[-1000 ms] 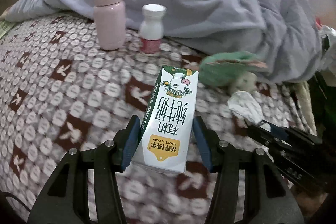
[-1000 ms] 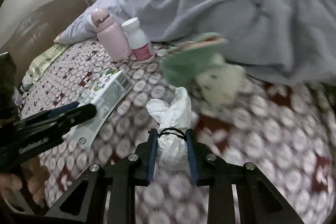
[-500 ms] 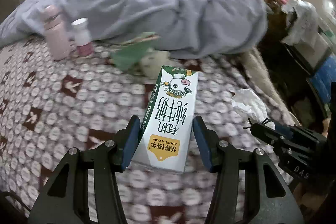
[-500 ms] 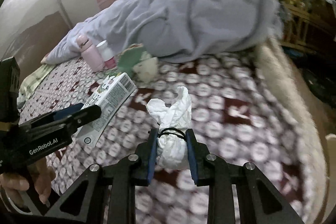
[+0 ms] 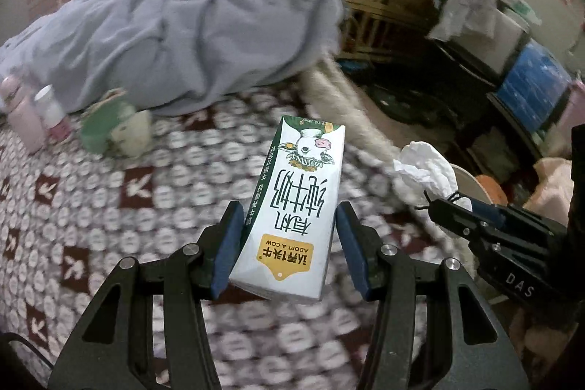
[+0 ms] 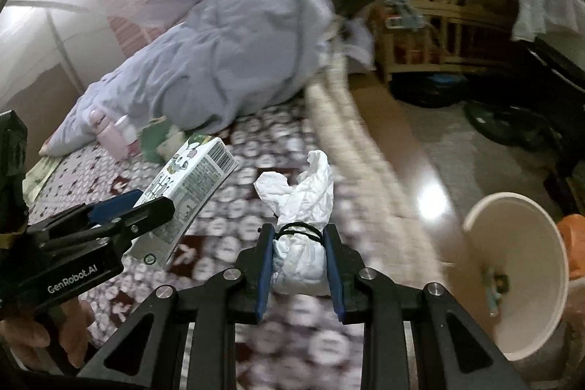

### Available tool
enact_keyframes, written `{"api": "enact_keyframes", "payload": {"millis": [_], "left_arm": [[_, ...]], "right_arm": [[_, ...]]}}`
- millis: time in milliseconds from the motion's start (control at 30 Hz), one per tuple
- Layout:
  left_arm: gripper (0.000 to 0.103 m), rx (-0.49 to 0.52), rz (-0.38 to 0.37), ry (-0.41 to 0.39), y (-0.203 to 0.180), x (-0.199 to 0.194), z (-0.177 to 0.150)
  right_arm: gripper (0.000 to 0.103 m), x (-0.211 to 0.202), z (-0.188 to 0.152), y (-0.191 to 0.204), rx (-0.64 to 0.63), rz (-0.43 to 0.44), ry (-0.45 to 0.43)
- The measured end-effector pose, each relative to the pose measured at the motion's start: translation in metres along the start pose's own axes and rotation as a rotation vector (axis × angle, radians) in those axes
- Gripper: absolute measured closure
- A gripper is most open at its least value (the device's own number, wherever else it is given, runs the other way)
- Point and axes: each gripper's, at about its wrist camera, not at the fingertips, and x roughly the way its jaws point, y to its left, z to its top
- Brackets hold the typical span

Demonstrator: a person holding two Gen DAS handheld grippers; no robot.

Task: Collect trash
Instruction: 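Carry both items over the white bucket and open both tools to drop them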

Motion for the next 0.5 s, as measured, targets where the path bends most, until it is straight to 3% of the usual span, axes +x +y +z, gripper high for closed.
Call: {"api": "enact_keyframes", "payload": {"millis": [500], "left_arm": [[0.052, 0.133, -0.115, 0.056, -0.100, 0.040, 0.014]], "right_arm": [[0.077, -0.035, -0.019, -0.111, 0.169, -0.128, -0.025]]}}
